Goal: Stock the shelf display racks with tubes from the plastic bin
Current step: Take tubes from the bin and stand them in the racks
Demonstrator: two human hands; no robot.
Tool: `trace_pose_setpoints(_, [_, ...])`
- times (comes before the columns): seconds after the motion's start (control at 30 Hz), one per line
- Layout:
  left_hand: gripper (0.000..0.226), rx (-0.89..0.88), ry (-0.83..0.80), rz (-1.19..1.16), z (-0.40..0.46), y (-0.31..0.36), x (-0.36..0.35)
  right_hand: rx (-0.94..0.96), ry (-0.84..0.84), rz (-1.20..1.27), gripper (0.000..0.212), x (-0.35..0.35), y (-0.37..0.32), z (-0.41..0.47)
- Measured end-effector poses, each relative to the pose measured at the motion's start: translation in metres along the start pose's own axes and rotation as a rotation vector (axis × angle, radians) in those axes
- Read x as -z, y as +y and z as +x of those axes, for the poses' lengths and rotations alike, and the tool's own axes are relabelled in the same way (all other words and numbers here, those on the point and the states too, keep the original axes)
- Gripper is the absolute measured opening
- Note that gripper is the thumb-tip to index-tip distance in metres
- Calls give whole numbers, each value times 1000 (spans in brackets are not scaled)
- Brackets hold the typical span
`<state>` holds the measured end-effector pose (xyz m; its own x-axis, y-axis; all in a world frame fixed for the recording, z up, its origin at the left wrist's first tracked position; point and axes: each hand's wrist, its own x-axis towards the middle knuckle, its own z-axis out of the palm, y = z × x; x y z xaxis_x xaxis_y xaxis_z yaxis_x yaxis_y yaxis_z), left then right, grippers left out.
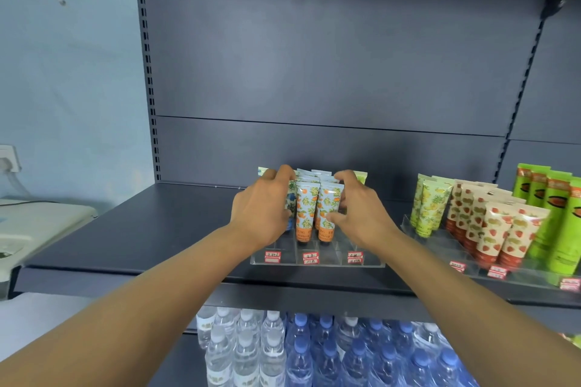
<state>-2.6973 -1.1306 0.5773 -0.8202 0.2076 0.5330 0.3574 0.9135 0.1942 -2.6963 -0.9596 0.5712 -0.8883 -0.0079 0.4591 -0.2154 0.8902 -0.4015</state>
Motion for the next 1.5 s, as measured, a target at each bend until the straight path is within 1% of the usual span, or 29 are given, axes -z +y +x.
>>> trace_pose_setpoints(0.1, [57, 27, 2, 21, -5, 3, 8, 18, 46, -27, 79, 14, 0, -10])
trace_pose_setpoints(0.17, [57, 42, 4, 24, -10, 7, 13, 37, 51, -50, 79, 27, 1, -20])
trace_pose_setpoints(0.3, [57, 47, -6, 5, -27, 26, 24, 81, 49, -98, 69, 48, 6, -49])
trace_pose_setpoints(0.47, [45, 43, -67, -47, -70, 67, 29, 133, -22, -107, 62, 63, 20, -99])
trace_pose_setpoints(0.63, [43, 32, -232, -12, -129, 108, 12, 172, -117, -73, 50, 56, 37, -155])
trace_pose_setpoints(0.77, [34, 66, -352, -18, -177, 121, -24, 120, -231, -31, 36, 29, 60, -201])
trace_pose_setpoints(0.83, [38, 84, -432, 12, -198, 124, -44, 83, -290, -40, 32, 14, 75, -225])
trace_pose_setpoints(0.97, [41, 105, -597, 15, -235, 125, -79, -20, -436, -72, 37, -9, 104, -270])
trace_pose_setpoints(1.1, [38, 106, -732, -67, -272, 119, -123, -160, -575, -83, 44, -36, 130, -316])
trace_pose_setpoints(1.3, [35, 82, -931, -110, -344, 109, -195, -334, -701, -111, 45, -85, 176, -397])
trace_pose_setpoints(1.4, [41, 104, -1042, -108, -381, 103, -230, -407, -779, -137, 43, -107, 201, -436])
trace_pose_setpoints(1.5, [40, 146, -1120, -116, -413, 102, -264, -475, -872, -146, 43, -131, 230, -468])
